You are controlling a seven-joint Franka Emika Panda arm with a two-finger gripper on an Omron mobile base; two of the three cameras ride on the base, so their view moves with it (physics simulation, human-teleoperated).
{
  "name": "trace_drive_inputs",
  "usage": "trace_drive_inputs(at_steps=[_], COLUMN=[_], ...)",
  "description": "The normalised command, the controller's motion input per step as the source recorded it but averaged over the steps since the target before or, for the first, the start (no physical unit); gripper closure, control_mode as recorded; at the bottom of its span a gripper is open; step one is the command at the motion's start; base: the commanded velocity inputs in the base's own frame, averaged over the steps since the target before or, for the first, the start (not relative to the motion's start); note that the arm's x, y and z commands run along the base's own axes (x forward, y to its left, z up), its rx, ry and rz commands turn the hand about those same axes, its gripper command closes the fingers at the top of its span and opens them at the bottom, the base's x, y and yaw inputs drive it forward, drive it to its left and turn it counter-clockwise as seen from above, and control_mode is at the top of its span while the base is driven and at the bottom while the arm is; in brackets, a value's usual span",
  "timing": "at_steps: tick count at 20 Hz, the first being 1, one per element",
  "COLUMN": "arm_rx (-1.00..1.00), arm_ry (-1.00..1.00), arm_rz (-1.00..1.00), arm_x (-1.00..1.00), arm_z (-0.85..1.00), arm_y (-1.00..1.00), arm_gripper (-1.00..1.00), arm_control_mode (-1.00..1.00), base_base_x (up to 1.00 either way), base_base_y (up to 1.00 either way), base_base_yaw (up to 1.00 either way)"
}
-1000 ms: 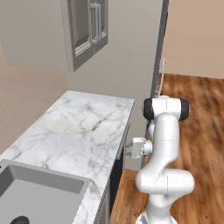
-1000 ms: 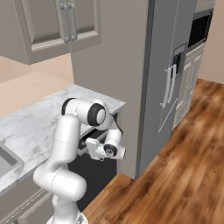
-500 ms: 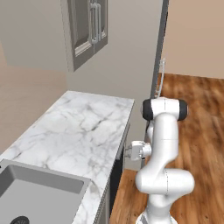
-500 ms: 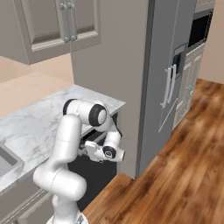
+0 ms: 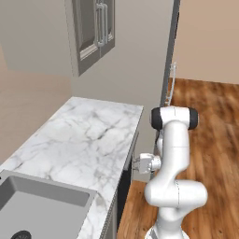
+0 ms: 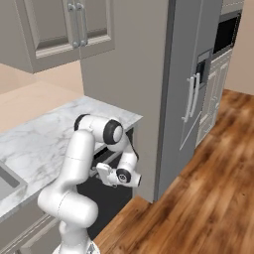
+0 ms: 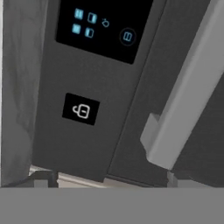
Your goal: Open the dishwasher door and pull out the top rack.
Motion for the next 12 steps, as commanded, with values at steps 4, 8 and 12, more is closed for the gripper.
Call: trace_drive_inputs(at_steps=[4, 8, 12], arm_rx=[0.0, 0.0, 0.0], arm_ry=[0.0, 0.0, 0.0], arm_rz=[-0.05, -0.06, -0.06], arm_x=[0.13, 0.18, 0.21], arm_z=[-0.11, -0.08, -0.06], arm_y=[0.0, 0.01, 0.02], arm_gripper=[-1.0, -1.0, -1.0], arm_control_mode=[-1.0, -1.0, -1.0], base_base_x=[0.0, 0.0, 0.0], base_base_y=[0.0, 0.0, 0.0], base_base_yaw=[0.0, 0.0, 0.0])
